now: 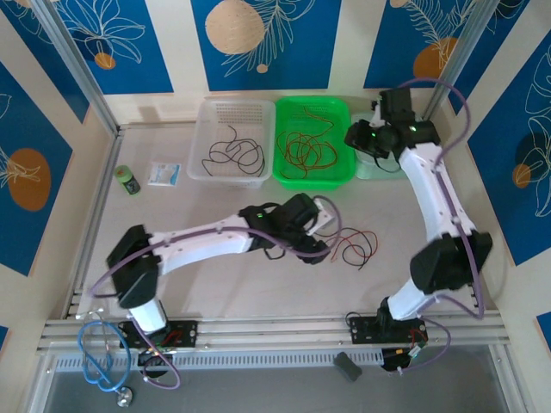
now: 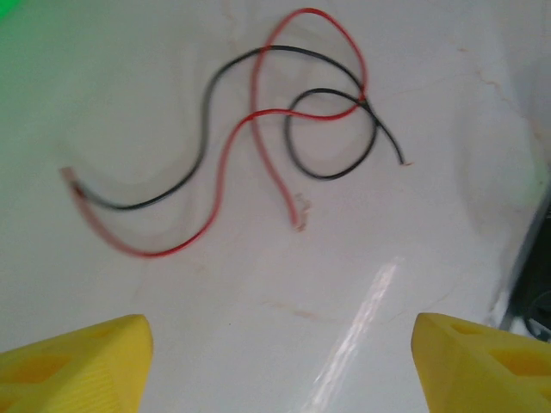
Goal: Untangle the cables
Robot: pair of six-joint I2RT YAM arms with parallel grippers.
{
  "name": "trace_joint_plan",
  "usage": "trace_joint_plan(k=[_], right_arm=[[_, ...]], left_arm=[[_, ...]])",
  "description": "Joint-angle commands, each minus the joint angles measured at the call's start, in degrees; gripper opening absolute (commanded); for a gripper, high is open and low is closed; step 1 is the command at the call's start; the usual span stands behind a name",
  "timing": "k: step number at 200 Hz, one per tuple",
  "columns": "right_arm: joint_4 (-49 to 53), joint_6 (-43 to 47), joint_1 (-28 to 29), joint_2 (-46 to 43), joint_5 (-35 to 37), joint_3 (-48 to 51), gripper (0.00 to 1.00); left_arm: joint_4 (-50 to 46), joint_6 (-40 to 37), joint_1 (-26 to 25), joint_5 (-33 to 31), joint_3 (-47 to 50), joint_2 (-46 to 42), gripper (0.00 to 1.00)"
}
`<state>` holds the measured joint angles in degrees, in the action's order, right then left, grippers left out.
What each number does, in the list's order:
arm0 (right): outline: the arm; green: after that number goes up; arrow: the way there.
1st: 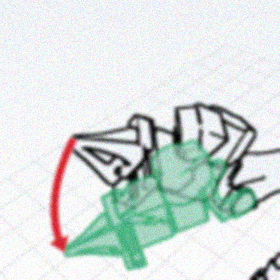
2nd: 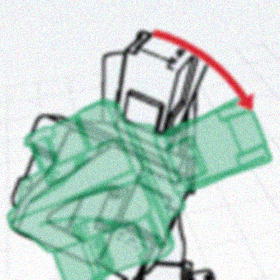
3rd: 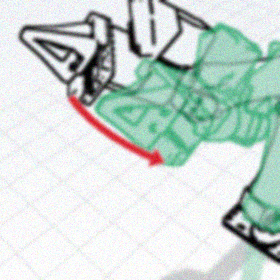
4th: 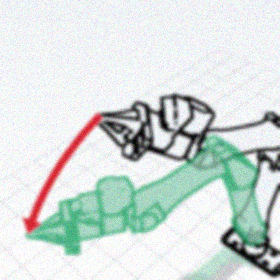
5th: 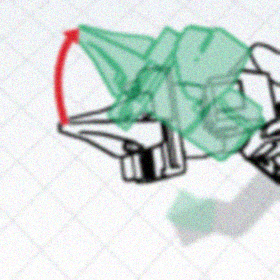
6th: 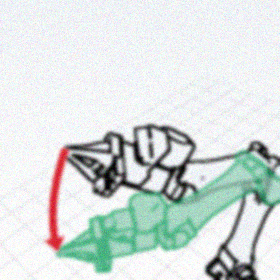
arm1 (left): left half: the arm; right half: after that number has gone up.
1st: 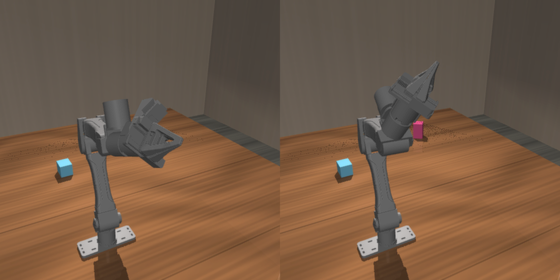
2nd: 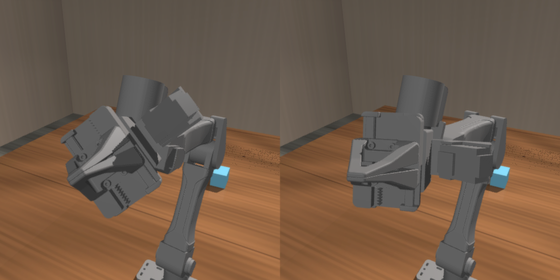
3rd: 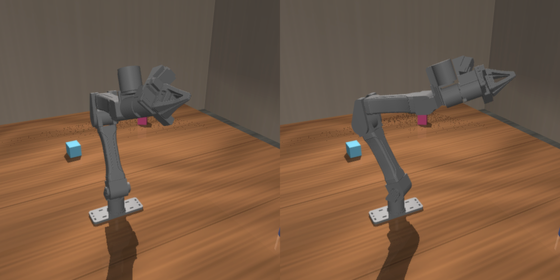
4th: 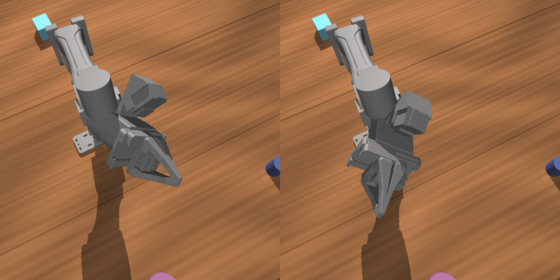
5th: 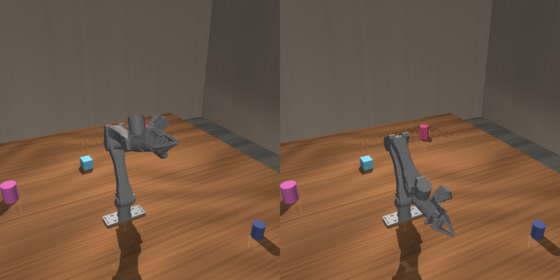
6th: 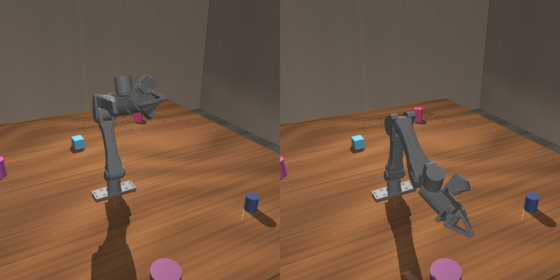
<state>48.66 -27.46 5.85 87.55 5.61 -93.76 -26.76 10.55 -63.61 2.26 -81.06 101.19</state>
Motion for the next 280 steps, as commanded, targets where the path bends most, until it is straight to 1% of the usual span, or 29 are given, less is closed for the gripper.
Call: trace_joint_plan(k=[1,15,39,53,78,130,145,173,192,219,242,256,275,280], right_arm=[[-1.75,-1.1,-2.39,-7.13,-1.49,7.82,0.39],[-1.47,-1.19,-4.47,-11.82,-2.66,12.62,0.38],[-0.88,-0.99,-7.46,-18.96,-3.7,19.22,0.36],[-0.38,-0.73,-9.0,-21.78,-4.63,21.54,0.35],[0.11,-0.57,-11.06,-25.01,-6.46,24.19,0.34],[0.33,-0.75,-12.17,-26.55,-8.92,26.86,0.32],[0.2,-0.75,-12.16,-26.8,-9.32,27.22,0.31],[0.31,-0.82,-12.18,-27.25,-9.65,27.57,0.31],[0.31,-0.79,-12.26,-27.33,-9.87,27.57,0.31],[0.31,-0.74,-12.35,-27.28,-10.18,27.42,0.31],[0.22,-0.84,-12.35,-27.17,-10.43,27.4,0.31],[0.34,-0.84,-12.44,-27.17,-10.75,27.22,0.31],[0.54,-0.87,-12.44,-27.3,-10.79,27.13,0.31],[0.56,-0.76,-12.44,-27.42,-10.79,27.13,0.31]], left_arm=[[-5.81,1.18,-0.72,6.83,-6.62,6.63,0.76],[-9.16,2.47,-0.74,8.68,-11.69,11.41,0.76],[-14.96,3.75,-0.72,11.28,-19.84,18.54,0.71],[-16.91,4.2,-0.72,11.47,-22.74,21.66,0.69],[-18.38,4.92,-0.7,10.07,-25.73,25.35,0.67],[-19.55,5.69,-0.64,6.45,-30.18,31.2,0.59],[-19.36,5.74,-0.64,3.48,-30.78,32.43,0.56],[-18.18,4.91,-0.66,-1.47,-30.89,33.44,0.56],[-17.35,4.61,-0.68,-1.28,-30.96,34.29,0.55],[-16.05,4.93,-0.65,0.69,-30.33,34.84,0.49],[-15.09,5.14,-0.67,0.52,-29.18,34.61,0.37],[-14.7,5.28,-0.69,0.12,-28.73,34.44,0.24],[-14.09,5.53,-0.71,-0.23,-27.92,33.62,0.0],[-13.94,5.71,-0.72,-0.36,-27.61,33.2,0.0]])
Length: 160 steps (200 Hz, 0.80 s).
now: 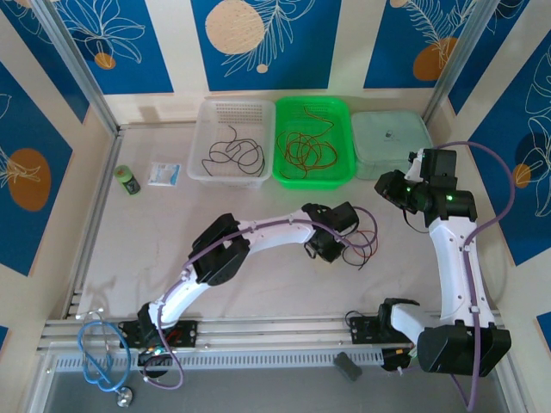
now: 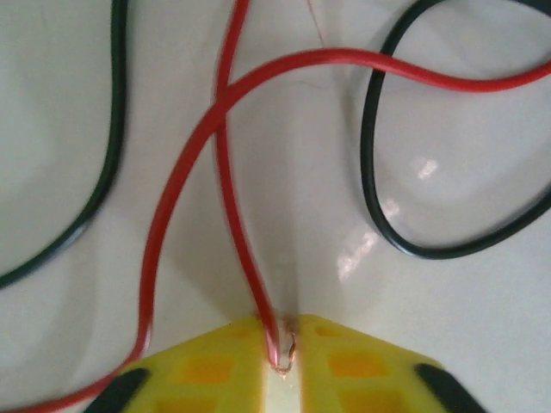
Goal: Untangle the cables
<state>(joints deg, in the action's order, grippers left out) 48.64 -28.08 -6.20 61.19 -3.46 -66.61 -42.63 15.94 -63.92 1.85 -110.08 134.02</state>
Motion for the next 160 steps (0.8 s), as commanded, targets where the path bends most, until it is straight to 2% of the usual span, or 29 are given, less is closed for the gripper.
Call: trace_joint_plan(k=[1,39,79,108,132,160], right_arm=[[0.58,-0.14,-0.44,-1.07,-1.72,-0.01,0.3],[0.94,0.2,-1.12,-1.76,-2.25,1.29,0.31],[0.85,1.29,-1.63,-2.23,-3.84,3.76,0.31],[0.14,3.23,-1.05,-2.37,-7.5,5.88,0.31],[-1.08,3.86,2.15,-1.91,-8.82,7.99,0.32],[-4.28,2.32,9.16,0.72,-9.41,10.12,0.32]], left_arm=[[2.02,0.31,-0.46,0.03,1.47,0.28,0.0],[1.41,0.31,-0.36,-3.26,3.13,-5.76,0.0],[-6.35,-1.75,-0.24,-10.5,0.35,-13.43,0.0],[-12.03,-3.34,-0.02,-15.65,-1.09,-18.55,0.0],[-15.52,-4.21,0.29,-18.94,-1.61,-21.98,0.0],[-18.36,-5.34,0.47,-22.52,-2.15,-24.82,0.0]])
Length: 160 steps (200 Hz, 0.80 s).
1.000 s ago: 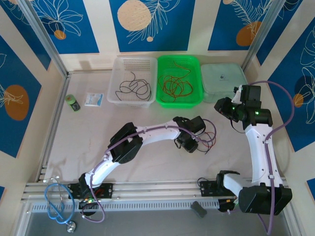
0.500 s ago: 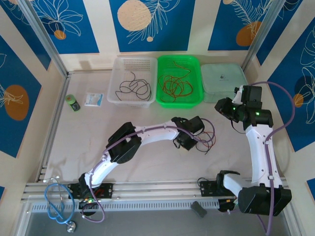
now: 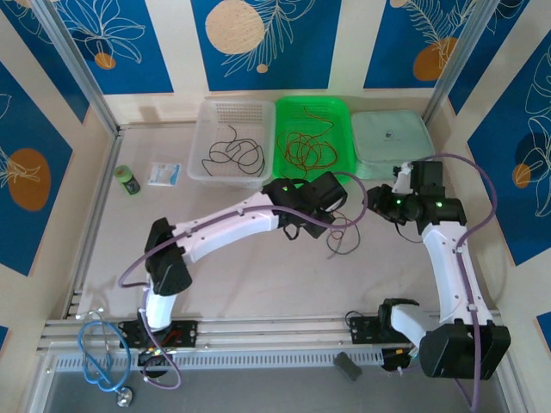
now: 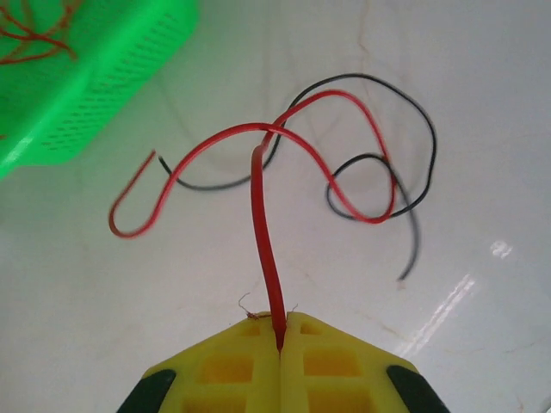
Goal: Untangle the cables
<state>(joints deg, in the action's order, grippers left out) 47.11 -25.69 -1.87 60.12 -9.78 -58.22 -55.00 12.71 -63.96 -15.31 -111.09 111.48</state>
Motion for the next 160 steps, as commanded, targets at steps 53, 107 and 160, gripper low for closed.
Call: trace_joint_plan(k=[53,107,160], right_arm=[[-14.16,-12.33,11.71,10.4,-8.52,3.81,0.31],[-15.54,-12.65,11.63,22.13,-14.5,-5.64,0.44],[3.97,9.66,10.79,42.97,-27.55,-26.28,0.56]], left_arm=[[-7.31,-5.03,0.6,-6.93,-0.02,-5.62,0.0],[-4.55,-8.5,0.51,-5.29,5.0,-10.0,0.0],[3.0,-12.86,0.47,-1.3,12.21,-14.08,0.0]])
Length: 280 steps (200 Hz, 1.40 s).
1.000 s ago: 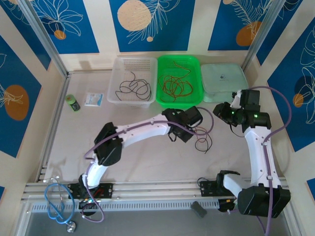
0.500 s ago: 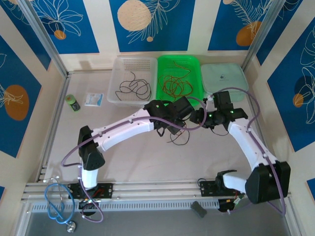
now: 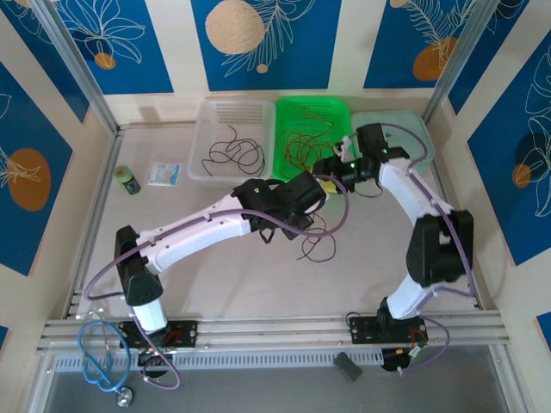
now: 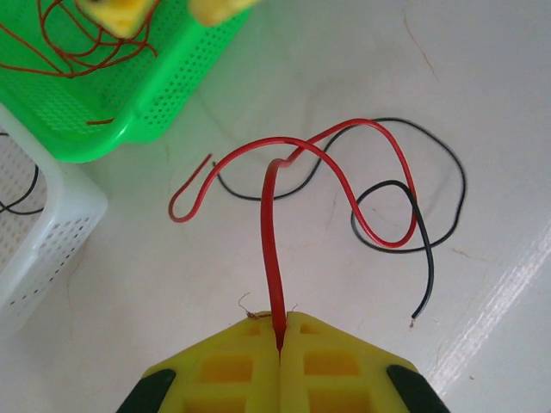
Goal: Untangle the cables
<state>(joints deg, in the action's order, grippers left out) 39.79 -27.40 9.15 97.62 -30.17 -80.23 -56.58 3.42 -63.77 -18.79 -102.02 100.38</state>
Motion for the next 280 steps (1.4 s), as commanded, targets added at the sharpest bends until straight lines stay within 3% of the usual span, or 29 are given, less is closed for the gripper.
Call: trace_joint_plan(k=[1,33,66,200,246,280], right_arm=[[11.33,11.47,-0.2,5.69,-7.17,-4.3,0.57],[8.21,9.9,-1.39,9.78,-14.7,-3.1,0.6],[10.24,11.37,1.27,11.55,-15.09,-5.51,0.61],[14.94,14.58,7.44,14.72,-6.52,-5.5,0.58],[14.83,13.92,8.85,15.45,-6.73,-6.19,0.5],[14.81,13.07,9.05,15.63,-6.24,-7.09,0.31]], left_arm=[[4.73,-3.72,0.29,2.22,3.32,-3.07,0.0],[9.9,-9.2,0.31,2.75,9.21,-5.93,0.0],[12.11,-13.75,0.31,3.36,12.17,-7.59,0.0],[13.29,-16.25,0.31,1.48,12.45,-7.6,0.0],[13.73,-16.48,0.31,1.32,12.63,-7.8,0.0],[13.87,-16.43,0.29,0.75,12.89,-8.24,0.0]])
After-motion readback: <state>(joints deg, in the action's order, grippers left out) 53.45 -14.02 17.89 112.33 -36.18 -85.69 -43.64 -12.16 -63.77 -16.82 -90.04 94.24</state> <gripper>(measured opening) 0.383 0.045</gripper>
